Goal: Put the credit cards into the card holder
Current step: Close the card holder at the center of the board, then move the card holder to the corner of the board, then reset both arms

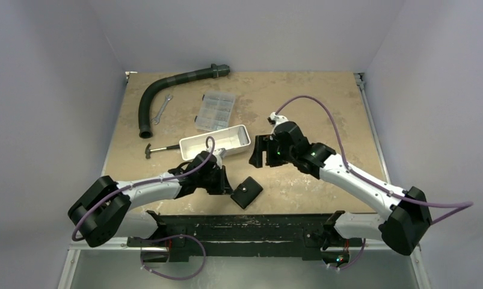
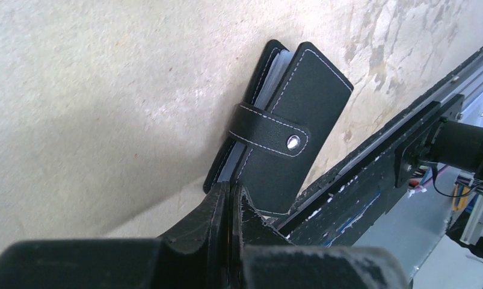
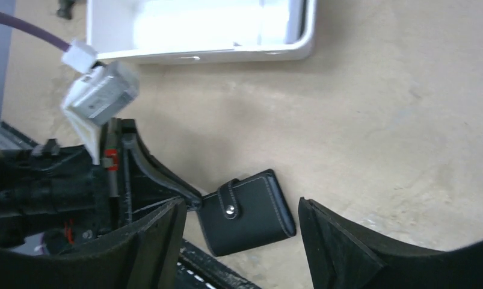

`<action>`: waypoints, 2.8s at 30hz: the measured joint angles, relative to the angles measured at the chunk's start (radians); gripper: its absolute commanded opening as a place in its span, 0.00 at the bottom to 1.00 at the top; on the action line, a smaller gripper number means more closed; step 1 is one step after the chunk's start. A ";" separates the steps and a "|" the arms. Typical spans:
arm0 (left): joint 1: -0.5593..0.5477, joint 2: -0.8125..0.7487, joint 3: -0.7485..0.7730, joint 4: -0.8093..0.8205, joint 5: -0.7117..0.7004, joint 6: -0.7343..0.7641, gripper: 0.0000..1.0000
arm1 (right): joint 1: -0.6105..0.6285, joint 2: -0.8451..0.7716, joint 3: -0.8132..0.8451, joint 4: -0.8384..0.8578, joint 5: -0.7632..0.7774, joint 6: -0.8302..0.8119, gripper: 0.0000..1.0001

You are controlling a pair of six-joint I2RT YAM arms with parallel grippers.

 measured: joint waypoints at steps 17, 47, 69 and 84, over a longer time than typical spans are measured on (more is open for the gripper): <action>-0.006 -0.101 0.148 -0.188 -0.204 0.032 0.50 | 0.339 -0.043 -0.225 0.102 0.123 -0.122 0.93; 0.006 -0.537 0.210 -0.560 -0.637 -0.013 0.55 | -0.144 0.373 -0.010 -0.082 0.603 -0.040 0.63; 0.006 -0.439 0.222 -0.463 -0.456 0.046 0.56 | -0.771 0.534 0.110 0.011 0.724 -0.320 0.82; 0.006 -0.353 0.680 -0.491 -0.570 0.168 0.66 | -0.602 -0.359 0.394 -0.082 0.295 -0.320 0.99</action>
